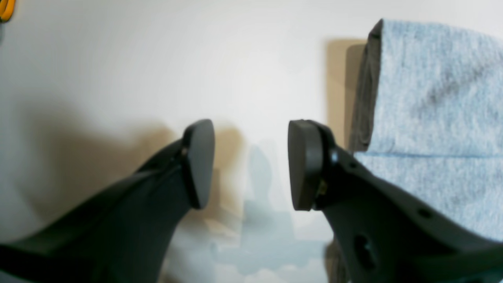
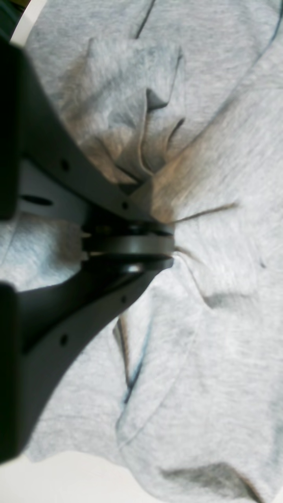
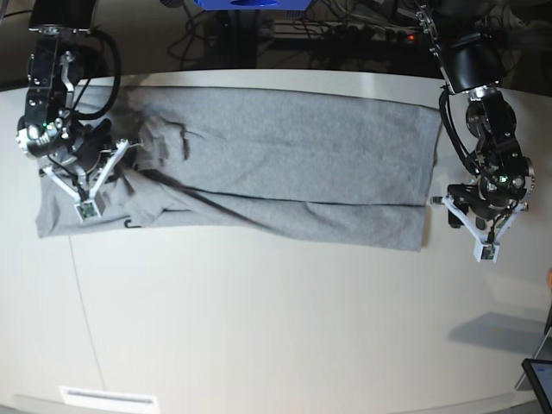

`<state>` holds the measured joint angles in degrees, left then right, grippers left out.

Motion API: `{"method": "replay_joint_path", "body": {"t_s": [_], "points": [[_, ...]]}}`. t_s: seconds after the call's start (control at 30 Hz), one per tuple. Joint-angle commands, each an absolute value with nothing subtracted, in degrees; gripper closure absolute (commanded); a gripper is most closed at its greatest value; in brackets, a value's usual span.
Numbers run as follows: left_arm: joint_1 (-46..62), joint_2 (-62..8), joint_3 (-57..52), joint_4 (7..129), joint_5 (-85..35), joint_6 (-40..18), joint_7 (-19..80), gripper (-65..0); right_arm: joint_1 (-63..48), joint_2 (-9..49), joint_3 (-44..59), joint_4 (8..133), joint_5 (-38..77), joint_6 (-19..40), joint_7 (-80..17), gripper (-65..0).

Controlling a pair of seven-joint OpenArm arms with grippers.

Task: Fold the T-shirt properly
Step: 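Fold the sleeve end over the shirt body with the right gripper, then lower the left gripper onto the folded shirt's end near the hem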

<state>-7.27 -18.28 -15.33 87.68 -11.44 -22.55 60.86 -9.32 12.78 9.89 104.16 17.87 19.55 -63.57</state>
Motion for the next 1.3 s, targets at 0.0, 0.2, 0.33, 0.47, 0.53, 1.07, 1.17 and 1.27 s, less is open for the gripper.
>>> {"method": "replay_joint_path", "body": {"t_s": [0.0, 0.2, 0.33, 0.47, 0.53, 1.07, 1.17, 1.27], "points": [[-8.22, -19.30, -15.60, 88.66, -11.56, -22.20, 60.09, -30.2, -9.27, 13.32, 10.24, 105.36, 17.89, 19.38, -62.99, 0.0], [-8.66, -19.12, -15.60, 88.66, -12.09, -22.20, 60.09, -30.2, -11.03, 12.70, 12.26, 105.27, 17.89, 19.38, -62.99, 0.0], [-8.84, -19.03, -15.60, 88.66, -12.09, -22.20, 60.09, -30.2, -11.03, 11.03, 16.04, 105.27, 17.89, 19.38, -62.99, 0.0], [-8.92, -19.03, -15.69, 88.66, -12.09, -22.20, 60.09, -30.2, -11.03, 11.03, 16.40, 105.89, 17.98, 19.47, -62.90, -14.2], [-8.92, -19.03, -15.69, 88.66, -12.09, -22.20, 60.09, -30.2, -11.03, 10.95, 16.48, 107.38, 18.07, 19.47, -62.99, -22.5], [-20.26, -10.86, -16.04, 87.08, -12.18, -27.56, 60.44, -30.4, -10.59, 10.51, 20.26, 113.10, 18.15, 19.91, -57.63, -28.4], [-25.45, -9.80, -15.87, 78.90, -12.09, -27.56, 60.44, -30.4, -11.82, 10.51, 20.26, 113.01, 18.15, 19.91, -56.75, -28.4], [-29.67, -9.01, -16.31, 70.29, -12.18, -27.56, 60.44, -30.2, -11.91, 10.51, 20.26, 113.01, 18.15, 19.91, -56.04, -28.4]]}}
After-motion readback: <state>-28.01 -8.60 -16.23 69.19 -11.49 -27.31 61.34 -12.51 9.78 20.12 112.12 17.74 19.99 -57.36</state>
